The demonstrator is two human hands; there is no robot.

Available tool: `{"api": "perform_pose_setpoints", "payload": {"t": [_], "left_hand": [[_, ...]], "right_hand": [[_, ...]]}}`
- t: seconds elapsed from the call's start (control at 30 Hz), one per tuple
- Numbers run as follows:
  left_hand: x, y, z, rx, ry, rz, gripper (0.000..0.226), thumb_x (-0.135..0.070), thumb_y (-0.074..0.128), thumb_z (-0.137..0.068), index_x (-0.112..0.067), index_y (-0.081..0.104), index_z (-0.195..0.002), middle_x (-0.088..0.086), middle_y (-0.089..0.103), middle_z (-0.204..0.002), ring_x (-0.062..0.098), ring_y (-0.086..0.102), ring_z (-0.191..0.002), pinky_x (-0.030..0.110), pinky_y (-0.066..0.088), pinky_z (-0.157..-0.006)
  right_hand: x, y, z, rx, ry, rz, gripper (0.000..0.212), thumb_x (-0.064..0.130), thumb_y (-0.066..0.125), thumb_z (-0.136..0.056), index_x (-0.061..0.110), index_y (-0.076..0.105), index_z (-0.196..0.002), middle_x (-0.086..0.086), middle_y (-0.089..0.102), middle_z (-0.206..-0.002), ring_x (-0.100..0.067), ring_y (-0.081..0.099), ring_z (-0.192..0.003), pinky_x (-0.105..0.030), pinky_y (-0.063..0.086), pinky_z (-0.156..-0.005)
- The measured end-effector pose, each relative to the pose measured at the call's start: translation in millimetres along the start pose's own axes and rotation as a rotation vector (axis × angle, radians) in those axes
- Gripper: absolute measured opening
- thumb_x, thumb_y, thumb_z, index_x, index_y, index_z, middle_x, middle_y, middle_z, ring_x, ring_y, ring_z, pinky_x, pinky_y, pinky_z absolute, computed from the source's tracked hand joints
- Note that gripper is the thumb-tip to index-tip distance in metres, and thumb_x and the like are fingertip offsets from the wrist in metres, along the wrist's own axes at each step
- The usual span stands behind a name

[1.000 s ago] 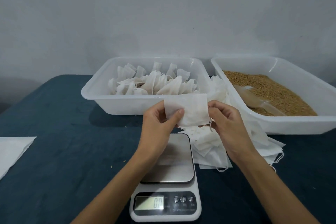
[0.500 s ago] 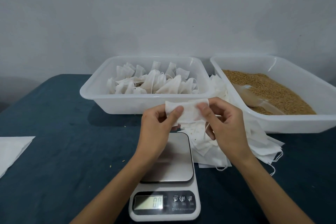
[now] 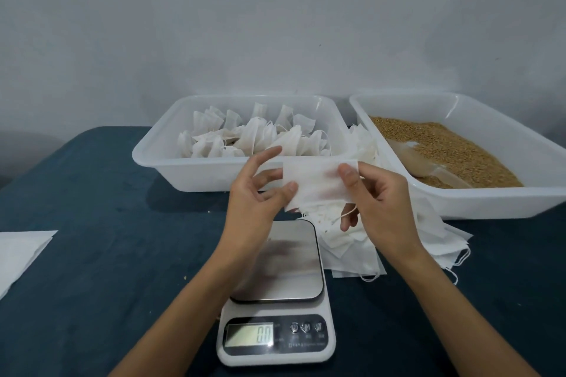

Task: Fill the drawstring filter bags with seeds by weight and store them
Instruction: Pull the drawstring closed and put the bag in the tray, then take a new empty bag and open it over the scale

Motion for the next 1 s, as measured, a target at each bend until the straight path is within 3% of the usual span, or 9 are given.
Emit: {"api": "perform_pose_setpoints", "payload": {"t": [0.13, 0.27, 0.4, 0.47, 0.57, 0.67, 0.73, 0.87, 1.0], "left_hand": [[1, -9, 11, 0.087, -0.057, 0.092, 0.045, -0.003, 0.070, -0.097, -0.031, 0.067, -0.131, 0.004, 0.076, -0.103, 0.020, 0.071, -0.086, 0.028, 0.059, -0.075], [2, -20, 20, 0.101, -0.084, 0.139, 0.043, -0.004, 0.073, -0.093, -0.030, 0.070, -0.127, 0.004, 0.073, -0.096, 0.018, 0.066, -0.081, 0.027, 0.056, -0.071], [1, -27, 26, 0.154, -0.148, 0.293, 0.046, -0.012, 0.079, -0.086, -0.025, 0.070, -0.130, 0.006, 0.074, -0.103, 0.017, 0.066, -0.084, 0.027, 0.055, -0.070], [0, -28, 28, 0.160, -0.160, 0.334, 0.045, -0.015, 0.080, -0.086, -0.022, 0.070, -0.130, 0.007, 0.073, -0.104, 0.016, 0.066, -0.083, 0.026, 0.055, -0.069], [-5, -27, 30, 0.062, -0.070, 0.126, 0.036, -0.036, 0.069, -0.092, -0.026, 0.071, -0.127, 0.002, 0.076, -0.110, 0.018, 0.072, -0.097, 0.027, 0.058, -0.082], [-11, -27, 35, -0.006, 0.249, -0.367, 0.052, -0.052, 0.075, -0.089, -0.033, 0.062, -0.135, -0.008, 0.061, -0.137, 0.005, 0.057, -0.130, 0.021, 0.044, -0.106], [-9, -22, 39, 0.078, 0.342, -0.534, 0.073, -0.046, 0.082, -0.081, -0.029, 0.053, -0.145, -0.014, 0.051, -0.147, 0.002, 0.044, -0.141, 0.012, 0.033, -0.112], [-2, -12, 43, 0.198, 0.297, -0.561, 0.071, -0.013, 0.078, -0.088, -0.021, 0.046, -0.151, -0.011, 0.059, -0.141, 0.001, 0.054, -0.129, 0.013, 0.041, -0.104], [-3, -11, 44, 0.194, 0.263, -0.513, 0.055, -0.010, 0.063, -0.090, -0.019, 0.054, -0.144, -0.010, 0.067, -0.131, 0.012, 0.063, -0.120, 0.034, 0.052, -0.101]], "right_hand": [[14, 3, 3, 0.102, -0.032, 0.060, 0.034, 0.035, 0.060, -0.100, 0.029, 0.062, -0.067, 0.009, 0.050, -0.057, -0.024, 0.065, -0.046, -0.034, 0.047, -0.042], [29, 5, 2, 0.149, -0.071, 0.164, 0.042, 0.038, 0.061, -0.100, 0.007, 0.063, -0.072, -0.009, 0.039, -0.048, -0.022, 0.063, -0.038, -0.031, 0.038, -0.039], [52, 10, -2, 0.260, -0.181, 0.282, 0.035, 0.037, 0.060, -0.100, 0.028, 0.062, -0.066, -0.002, 0.045, -0.048, -0.017, 0.063, -0.040, -0.019, 0.039, -0.045], [59, 12, -6, 0.357, -0.167, 0.318, 0.040, 0.042, 0.056, -0.101, 0.017, 0.059, -0.069, -0.005, 0.044, -0.050, -0.016, 0.066, -0.044, -0.026, 0.042, -0.045], [65, 13, -11, 0.416, -0.107, 0.353, 0.059, 0.057, 0.045, -0.097, 0.002, 0.060, -0.080, -0.013, 0.053, -0.049, -0.017, 0.067, -0.046, -0.021, 0.043, -0.048], [75, 14, -16, 0.482, 0.003, 0.446, 0.087, 0.071, 0.032, -0.087, -0.012, 0.060, -0.095, -0.020, 0.060, -0.056, -0.013, 0.065, -0.045, -0.046, 0.057, -0.066], [79, 14, -19, 0.550, 0.073, 0.531, 0.104, 0.077, 0.024, -0.080, -0.017, 0.058, -0.109, -0.004, 0.065, -0.058, -0.014, 0.065, -0.046, -0.057, 0.054, -0.081], [86, 22, -21, 0.665, 0.148, 0.504, 0.095, 0.079, 0.020, -0.081, 0.002, 0.073, -0.103, 0.008, 0.073, -0.066, -0.025, 0.068, -0.051, -0.033, 0.052, -0.054], [96, 32, -20, 0.783, 0.205, 0.478, 0.092, 0.081, 0.017, -0.083, 0.014, 0.080, -0.086, 0.002, 0.079, -0.094, -0.034, 0.070, -0.056, -0.032, 0.050, -0.055]]}}
Point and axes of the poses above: each hand's wrist, its own z-axis away from the middle knuckle, its own y-axis out of the palm, x = y × z, the point moved 2 cm from there along -z, towards the middle knuckle
